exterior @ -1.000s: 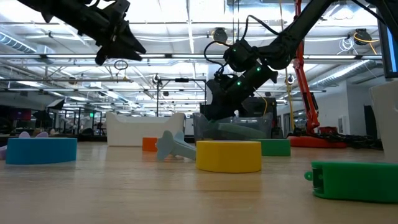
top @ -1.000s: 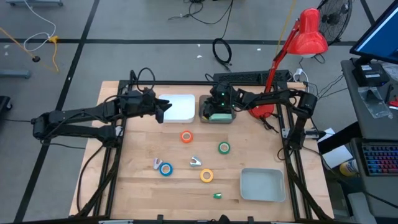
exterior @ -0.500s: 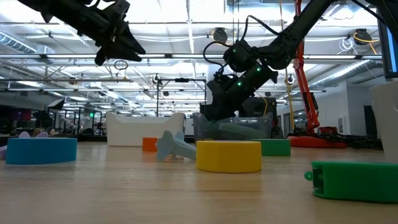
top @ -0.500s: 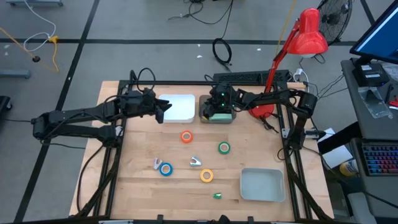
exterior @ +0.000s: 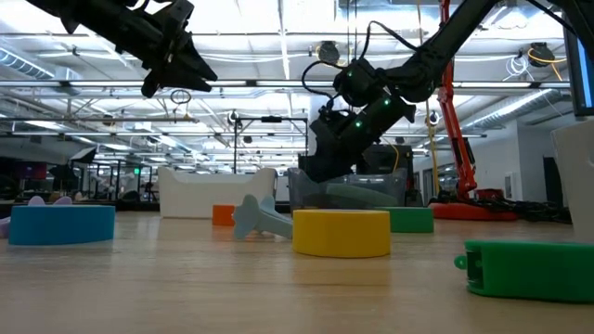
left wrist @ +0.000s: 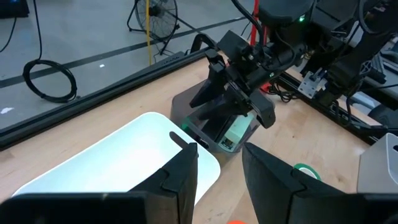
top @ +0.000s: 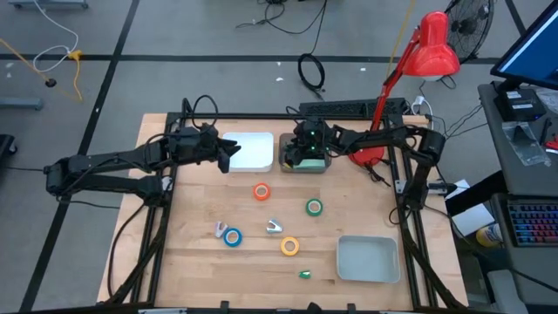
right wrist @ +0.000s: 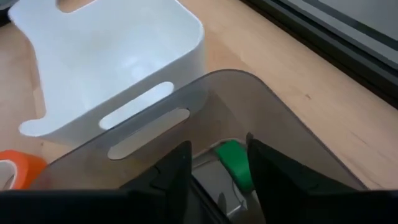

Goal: Pick and place Stapler, Stapler remover, tape
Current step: Put the green stapler into the black bin

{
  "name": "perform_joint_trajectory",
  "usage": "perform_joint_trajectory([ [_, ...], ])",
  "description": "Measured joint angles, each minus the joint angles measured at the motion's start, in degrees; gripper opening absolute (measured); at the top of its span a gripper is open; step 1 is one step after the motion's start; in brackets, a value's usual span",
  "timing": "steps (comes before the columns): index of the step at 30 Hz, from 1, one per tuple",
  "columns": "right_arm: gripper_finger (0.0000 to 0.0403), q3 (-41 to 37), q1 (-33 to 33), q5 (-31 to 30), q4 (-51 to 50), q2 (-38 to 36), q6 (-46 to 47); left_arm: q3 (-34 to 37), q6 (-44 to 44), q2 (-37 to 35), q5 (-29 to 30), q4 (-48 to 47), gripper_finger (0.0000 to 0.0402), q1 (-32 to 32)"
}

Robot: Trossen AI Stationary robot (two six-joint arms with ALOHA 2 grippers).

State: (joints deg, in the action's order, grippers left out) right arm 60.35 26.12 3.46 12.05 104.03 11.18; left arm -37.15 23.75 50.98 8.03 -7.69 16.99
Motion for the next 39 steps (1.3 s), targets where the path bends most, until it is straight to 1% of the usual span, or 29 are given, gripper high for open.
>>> perform_joint_trajectory([
  [4,0.0153,0.03,-0.04,1.32,-0.19,-4.82,-2.83,0.00,-0.01,0.00,0.00,-0.03,0.0129,0.00],
  [7,0.0140,0.01,-0.30,1.31,-6.42,-10.39,-6.09,0.00,-0.75,0.00,-0.09,-0.06,0.0129,-0.22],
  [11,0.0111,-1.62,-2.44,1.31,-15.44,-17.90,-8.65,0.00,-0.80,0.00,-0.32,-0.17,0.0129,-1.10],
  [16,0.0059,-7.98,-7.59,1.35,-20.51,-28.02,-8.90,0.00,0.14,0.00,-0.48,-0.19,0.0129,-3.11],
  [19,0.0020,-13.21,-10.81,1.34,-20.47,-35.20,-6.42,0.00,2.03,0.00,-0.46,0.09,0.0129,-4.58],
  [21,0.0005,-16.72,-12.48,1.34,-20.24,-40.15,-3.26,0.00,3.98,0.00,-0.48,0.62,0.0129,-5.88],
  [25,0.0017,-23.31,-15.58,1.29,-20.00,-49.70,4.12,0.00,5.97,0.23,-0.44,4.17,0.0129,-10.38],
  [29,0.0017,-29.45,-18.26,1.28,-19.80,-58.05,8.91,0.00,6.86,2.38,0.94,12.69,0.0129,-16.18],
  [30,0.0015,-30.90,-18.68,1.23,-19.18,-59.90,10.22,-0.24,6.91,3.47,1.60,15.61,0.0129,-17.73],
  [32,0.0008,-33.72,-19.25,1.17,-17.53,-63.40,12.41,-1.59,6.93,6.02,3.14,17.43,0.0129,-20.85],
  [36,0.0001,-39.29,-19.95,1.14,-10.02,-68.89,15.61,-7.04,6.97,13.63,7.31,16.80,0.0129,-26.88],
  [39,0.0004,-42.85,-19.99,1.15,-4.87,-71.60,17.11,-13.29,7.03,20.27,8.55,13.91,0.0129,-30.30],
])
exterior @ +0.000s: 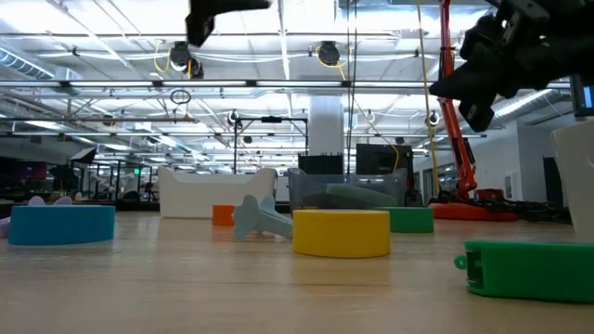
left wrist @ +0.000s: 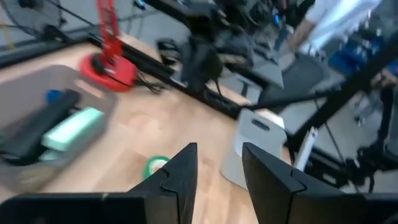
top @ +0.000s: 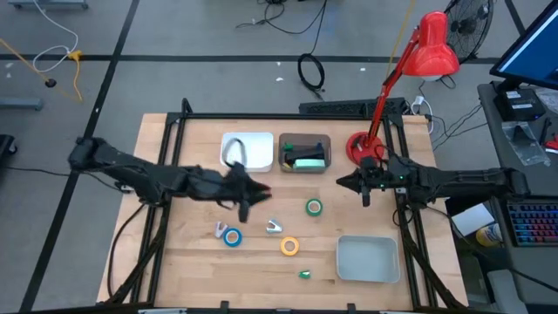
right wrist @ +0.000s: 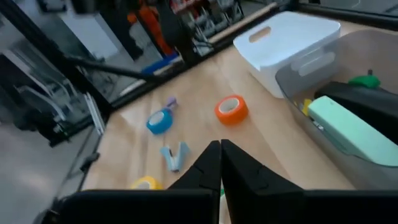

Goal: Pick and place Stapler, Stapler remover, tape
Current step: Put the green stapler into the black bin

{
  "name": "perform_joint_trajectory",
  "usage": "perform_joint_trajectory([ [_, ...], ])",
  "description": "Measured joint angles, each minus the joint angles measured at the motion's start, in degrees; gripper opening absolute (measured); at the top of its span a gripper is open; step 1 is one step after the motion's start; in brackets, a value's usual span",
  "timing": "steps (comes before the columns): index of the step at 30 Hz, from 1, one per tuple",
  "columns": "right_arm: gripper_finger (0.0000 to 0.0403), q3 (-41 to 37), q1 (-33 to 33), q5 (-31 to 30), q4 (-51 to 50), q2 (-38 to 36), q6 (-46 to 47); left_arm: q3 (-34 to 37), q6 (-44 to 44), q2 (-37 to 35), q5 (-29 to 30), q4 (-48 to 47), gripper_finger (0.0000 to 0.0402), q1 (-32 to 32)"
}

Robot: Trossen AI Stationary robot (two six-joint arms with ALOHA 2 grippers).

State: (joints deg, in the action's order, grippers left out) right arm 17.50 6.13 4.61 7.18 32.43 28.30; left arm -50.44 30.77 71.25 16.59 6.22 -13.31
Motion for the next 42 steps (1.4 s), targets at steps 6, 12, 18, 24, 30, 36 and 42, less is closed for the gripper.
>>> perform_joint_trajectory([
  [6,0.0001,-4.45,0.00,0.32,5.21,-2.33,1.05,-16.60,0.23,13.63,-0.05,-13.40,0.0129,-4.10],
  [12,0.0004,-5.45,0.01,0.64,5.93,-2.55,0.98,-34.02,-0.89,26.72,-3.68,-28.29,0.0129,-6.35],
  [18,0.0002,-5.45,0.02,1.66,6.08,-2.55,-0.33,-43.44,-2.63,36.59,-9.92,-32.18,0.0129,-7.16],
  [24,0.0004,-5.45,0.02,1.67,6.14,-2.55,-0.62,-45.70,0.23,43.04,-15.37,-31.99,0.0129,-6.96],
  [30,0.0003,-5.45,0.02,1.67,6.29,-2.55,-1.04,-45.68,5.55,47.66,-23.57,-29.95,0.0129,-6.92],
  [36,0.0002,-5.45,0.02,1.65,6.29,-2.55,-2.44,-45.68,9.90,48.57,-26.09,-28.43,0.0129,-6.88],
  [42,0.0003,-5.45,0.02,1.65,6.27,-2.55,-4.04,-45.68,8.89,48.36,-29.74,-25.45,0.0130,-7.26],
])
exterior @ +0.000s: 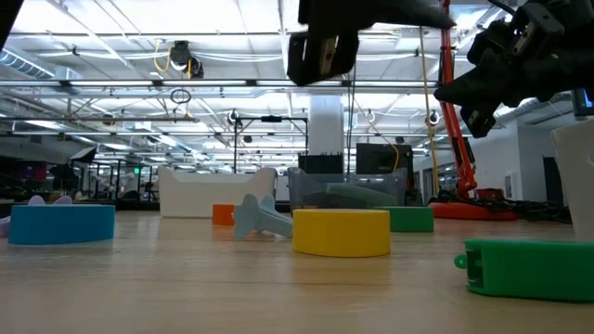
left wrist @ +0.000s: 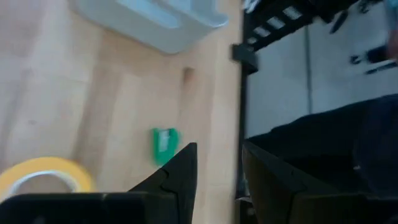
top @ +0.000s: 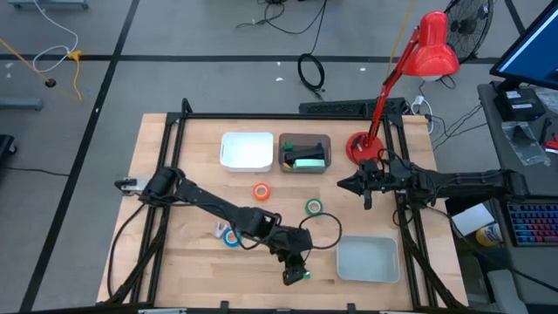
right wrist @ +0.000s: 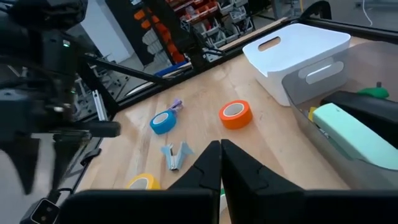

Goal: Pick and place Stapler, Stapler remover, tape
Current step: Put the green stapler into the black bin

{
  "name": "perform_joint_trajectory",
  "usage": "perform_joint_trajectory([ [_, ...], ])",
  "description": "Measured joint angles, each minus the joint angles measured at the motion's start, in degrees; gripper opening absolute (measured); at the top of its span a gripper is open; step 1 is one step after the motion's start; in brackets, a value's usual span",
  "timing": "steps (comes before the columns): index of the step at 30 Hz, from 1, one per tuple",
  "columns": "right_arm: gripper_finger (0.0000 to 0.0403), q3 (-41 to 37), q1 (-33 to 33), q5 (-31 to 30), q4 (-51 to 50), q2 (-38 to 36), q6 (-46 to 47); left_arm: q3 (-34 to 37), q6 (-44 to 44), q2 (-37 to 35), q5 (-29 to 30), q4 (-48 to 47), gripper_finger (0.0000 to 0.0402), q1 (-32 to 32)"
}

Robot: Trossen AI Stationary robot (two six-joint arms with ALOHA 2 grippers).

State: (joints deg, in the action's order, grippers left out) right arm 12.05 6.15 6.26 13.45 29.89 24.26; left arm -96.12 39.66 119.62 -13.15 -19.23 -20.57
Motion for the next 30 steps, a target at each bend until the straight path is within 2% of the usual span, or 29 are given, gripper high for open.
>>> perform_joint_trajectory([
  [5,0.0004,0.00,0.00,-0.02,0.00,0.00,-0.86,0.00,0.20,-0.11,5.38,1.47,0.0160,-2.13],
  [11,0.0004,0.00,0.00,-0.18,0.00,0.00,-1.20,0.00,0.34,0.19,12.29,2.37,0.0248,-3.88],
  [17,0.0004,0.00,0.03,-0.39,0.00,0.00,-1.64,0.00,-2.17,0.24,13.43,4.96,0.0307,-4.57],
  [23,0.0004,0.00,0.15,-0.45,-0.04,0.04,-2.46,0.05,-4.46,1.30,14.49,4.00,0.0333,-5.60],
  [30,0.0004,0.04,0.15,-0.57,-0.20,0.57,-2.48,-0.07,-4.45,4.52,16.26,6.40,0.0335,-5.87],
])
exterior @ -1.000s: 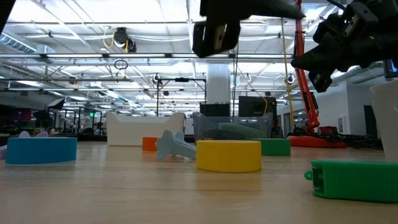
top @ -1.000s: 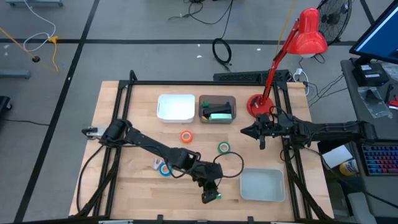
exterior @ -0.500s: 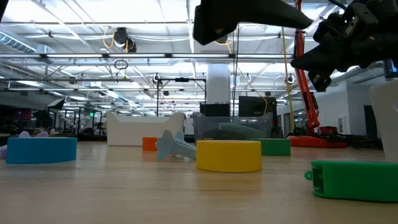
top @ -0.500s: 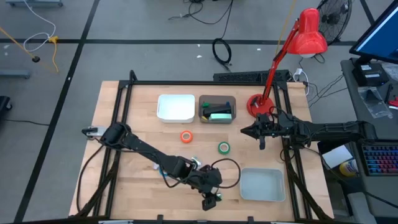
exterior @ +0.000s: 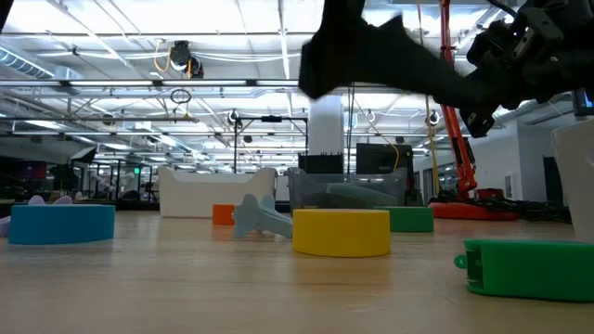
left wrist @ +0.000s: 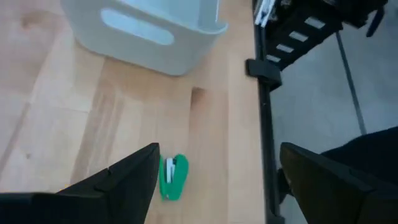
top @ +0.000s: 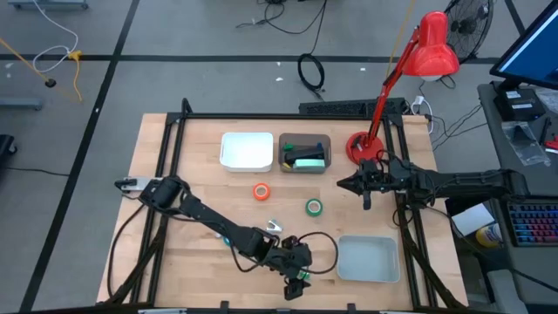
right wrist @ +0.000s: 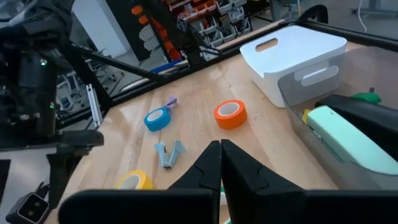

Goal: Pick and place Stapler, Stapler remover, tape
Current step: Put the green stapler into the black bin

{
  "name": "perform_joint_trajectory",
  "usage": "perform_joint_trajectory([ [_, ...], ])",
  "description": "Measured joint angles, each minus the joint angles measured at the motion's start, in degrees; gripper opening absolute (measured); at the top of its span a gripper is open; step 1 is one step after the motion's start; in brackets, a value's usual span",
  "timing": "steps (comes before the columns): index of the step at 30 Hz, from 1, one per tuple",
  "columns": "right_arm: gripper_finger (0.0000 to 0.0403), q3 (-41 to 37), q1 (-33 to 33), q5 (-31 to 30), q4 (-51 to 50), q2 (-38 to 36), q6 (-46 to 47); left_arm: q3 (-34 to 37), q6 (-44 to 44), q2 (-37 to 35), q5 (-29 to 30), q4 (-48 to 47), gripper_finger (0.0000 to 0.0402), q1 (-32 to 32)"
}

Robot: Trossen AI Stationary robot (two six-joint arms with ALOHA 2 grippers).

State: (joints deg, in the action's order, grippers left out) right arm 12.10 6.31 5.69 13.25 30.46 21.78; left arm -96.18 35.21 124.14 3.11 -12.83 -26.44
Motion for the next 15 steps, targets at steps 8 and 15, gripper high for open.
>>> perform_joint_trajectory([
  [8,0.0004,0.04,0.00,-0.09,-0.11,0.76,0.00,0.11,1.99,3.52,0.42,-0.38,0.0336,0.11],
  [15,0.0004,0.04,0.02,-0.30,0.16,1.02,0.00,0.07,1.97,4.86,2.99,-1.76,0.0337,0.04],
])
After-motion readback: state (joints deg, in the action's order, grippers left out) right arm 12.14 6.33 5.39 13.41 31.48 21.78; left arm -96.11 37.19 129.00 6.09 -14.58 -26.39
